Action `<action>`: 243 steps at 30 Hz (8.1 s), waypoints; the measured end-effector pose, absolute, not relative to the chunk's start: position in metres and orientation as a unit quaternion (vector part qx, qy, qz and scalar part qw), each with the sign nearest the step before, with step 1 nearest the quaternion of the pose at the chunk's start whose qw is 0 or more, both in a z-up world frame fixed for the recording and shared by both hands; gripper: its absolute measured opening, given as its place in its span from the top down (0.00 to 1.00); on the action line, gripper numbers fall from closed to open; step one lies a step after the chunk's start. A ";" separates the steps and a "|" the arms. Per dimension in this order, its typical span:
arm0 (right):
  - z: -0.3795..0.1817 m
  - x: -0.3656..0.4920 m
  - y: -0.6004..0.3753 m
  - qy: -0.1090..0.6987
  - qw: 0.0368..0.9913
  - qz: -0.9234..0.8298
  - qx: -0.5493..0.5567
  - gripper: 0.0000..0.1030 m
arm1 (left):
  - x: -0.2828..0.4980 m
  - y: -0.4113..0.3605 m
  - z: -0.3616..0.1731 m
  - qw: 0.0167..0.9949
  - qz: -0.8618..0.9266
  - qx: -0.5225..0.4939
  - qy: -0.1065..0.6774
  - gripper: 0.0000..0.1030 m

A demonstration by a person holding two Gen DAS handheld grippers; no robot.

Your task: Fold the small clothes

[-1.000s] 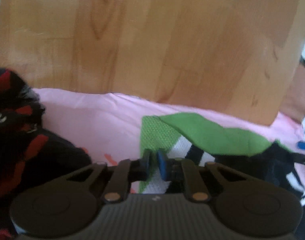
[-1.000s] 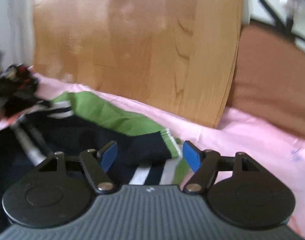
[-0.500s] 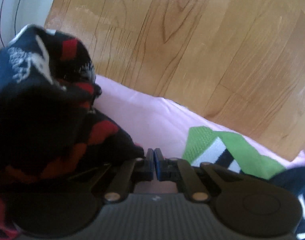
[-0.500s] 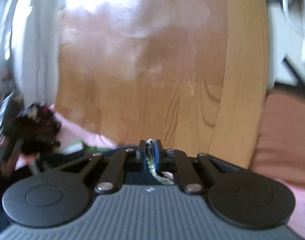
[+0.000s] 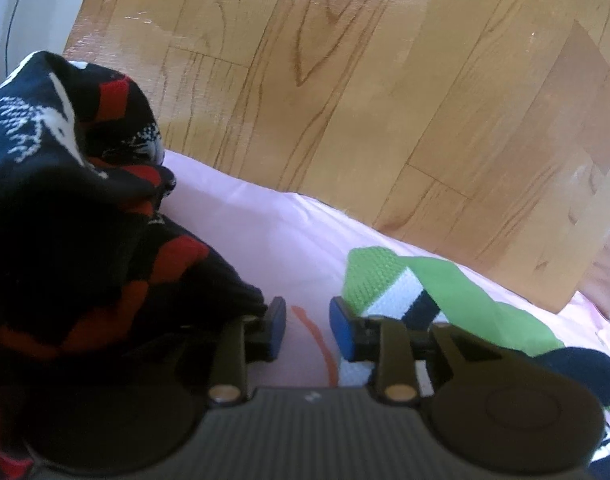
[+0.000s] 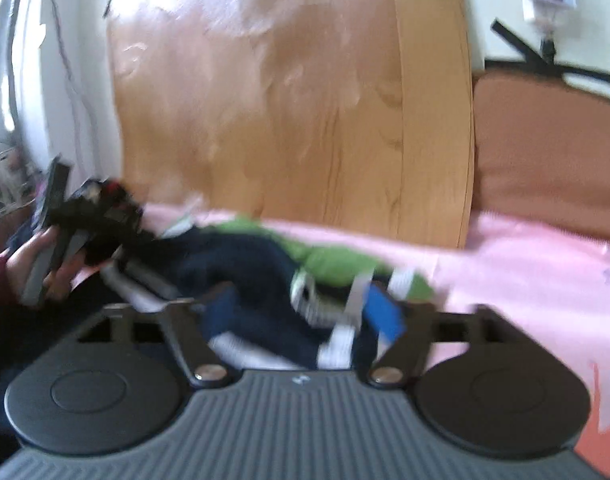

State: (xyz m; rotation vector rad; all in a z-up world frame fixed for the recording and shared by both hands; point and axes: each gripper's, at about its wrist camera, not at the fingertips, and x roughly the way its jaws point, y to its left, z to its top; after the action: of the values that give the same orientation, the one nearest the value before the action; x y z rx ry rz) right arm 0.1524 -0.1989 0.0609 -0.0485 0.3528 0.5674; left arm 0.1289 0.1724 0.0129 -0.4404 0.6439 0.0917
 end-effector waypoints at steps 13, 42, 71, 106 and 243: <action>0.046 0.149 -0.163 0.202 0.912 0.317 -0.164 0.82 | 0.128 0.170 0.017 0.929 0.044 -0.198 0.309 0.75; 0.073 0.204 -0.178 0.198 0.951 0.233 0.051 0.84 | 0.136 0.153 0.018 0.927 0.051 -0.173 0.329 0.86; 0.020 0.245 -0.169 0.236 0.938 0.196 0.162 0.73 | 0.146 0.136 0.024 0.933 0.022 -0.114 0.342 0.35; -0.003 0.377 0.063 0.353 0.888 0.292 -0.028 0.99 | 0.144 0.134 0.024 0.931 0.023 -0.112 0.346 0.23; 0.004 0.121 -0.169 0.247 0.942 0.163 0.159 0.86 | 0.010 0.150 0.052 0.923 -0.120 -0.155 0.332 0.91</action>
State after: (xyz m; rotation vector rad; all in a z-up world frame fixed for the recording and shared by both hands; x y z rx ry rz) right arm 0.1205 -0.1694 0.0040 0.3234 0.5034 0.3323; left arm 0.0096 0.1498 0.0519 -0.3181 0.6821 -0.2466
